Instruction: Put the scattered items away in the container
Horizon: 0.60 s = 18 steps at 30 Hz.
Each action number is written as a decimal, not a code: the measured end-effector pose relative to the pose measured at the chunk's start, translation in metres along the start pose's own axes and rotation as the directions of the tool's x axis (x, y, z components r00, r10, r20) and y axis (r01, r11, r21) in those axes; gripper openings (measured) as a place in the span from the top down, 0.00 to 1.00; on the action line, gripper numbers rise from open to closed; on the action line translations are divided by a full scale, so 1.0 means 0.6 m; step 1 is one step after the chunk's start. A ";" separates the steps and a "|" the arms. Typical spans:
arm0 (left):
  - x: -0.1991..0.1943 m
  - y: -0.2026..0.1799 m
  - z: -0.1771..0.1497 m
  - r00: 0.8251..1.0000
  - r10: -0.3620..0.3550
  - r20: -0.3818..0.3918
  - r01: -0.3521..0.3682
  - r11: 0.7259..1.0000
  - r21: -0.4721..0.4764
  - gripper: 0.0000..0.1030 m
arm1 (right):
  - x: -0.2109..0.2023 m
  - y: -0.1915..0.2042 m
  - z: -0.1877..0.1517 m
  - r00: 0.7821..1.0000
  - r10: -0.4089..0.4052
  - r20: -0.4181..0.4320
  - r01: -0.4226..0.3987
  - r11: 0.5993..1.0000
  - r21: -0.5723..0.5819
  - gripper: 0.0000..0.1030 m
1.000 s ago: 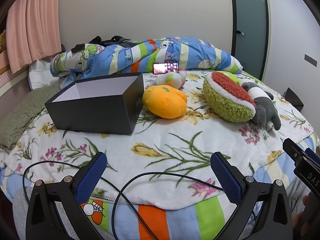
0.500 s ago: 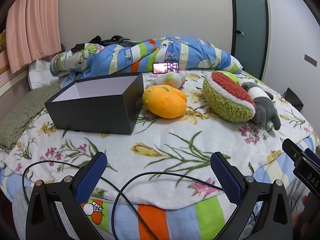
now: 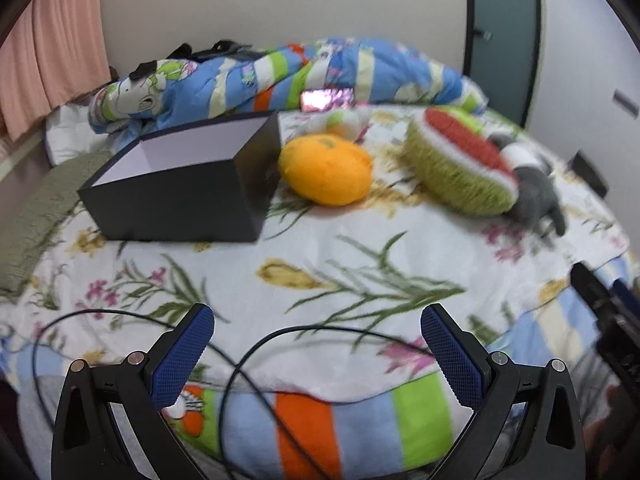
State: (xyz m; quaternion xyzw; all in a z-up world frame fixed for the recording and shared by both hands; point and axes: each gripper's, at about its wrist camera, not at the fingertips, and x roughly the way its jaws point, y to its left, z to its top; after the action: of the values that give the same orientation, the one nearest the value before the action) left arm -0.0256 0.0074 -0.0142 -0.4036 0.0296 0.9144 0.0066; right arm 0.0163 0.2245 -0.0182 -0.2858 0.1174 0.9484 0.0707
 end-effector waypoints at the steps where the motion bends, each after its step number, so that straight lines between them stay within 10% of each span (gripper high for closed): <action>1: 0.007 0.002 0.002 0.999 -0.026 -0.024 0.025 1.000 -0.009 0.00 | 0.005 0.002 0.003 1.000 0.013 -0.013 -0.013 1.000 0.000 0.00; 10: 0.076 0.007 0.046 0.965 -0.238 -0.112 0.229 0.969 -0.092 0.00 | 0.046 0.045 0.100 0.978 0.203 -0.048 -0.203 0.979 0.010 0.00; 18: 0.188 0.053 0.132 0.866 -0.491 -0.093 0.419 0.815 -0.399 0.00 | 0.153 0.112 0.227 0.899 0.402 -0.176 -0.395 0.916 0.077 0.00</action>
State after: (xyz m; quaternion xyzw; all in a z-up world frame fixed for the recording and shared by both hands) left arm -0.1612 -0.0211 -0.0426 -0.4787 -0.2385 0.8319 0.1478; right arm -0.1449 0.2017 0.0527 -0.3428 0.1982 0.9090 -0.1305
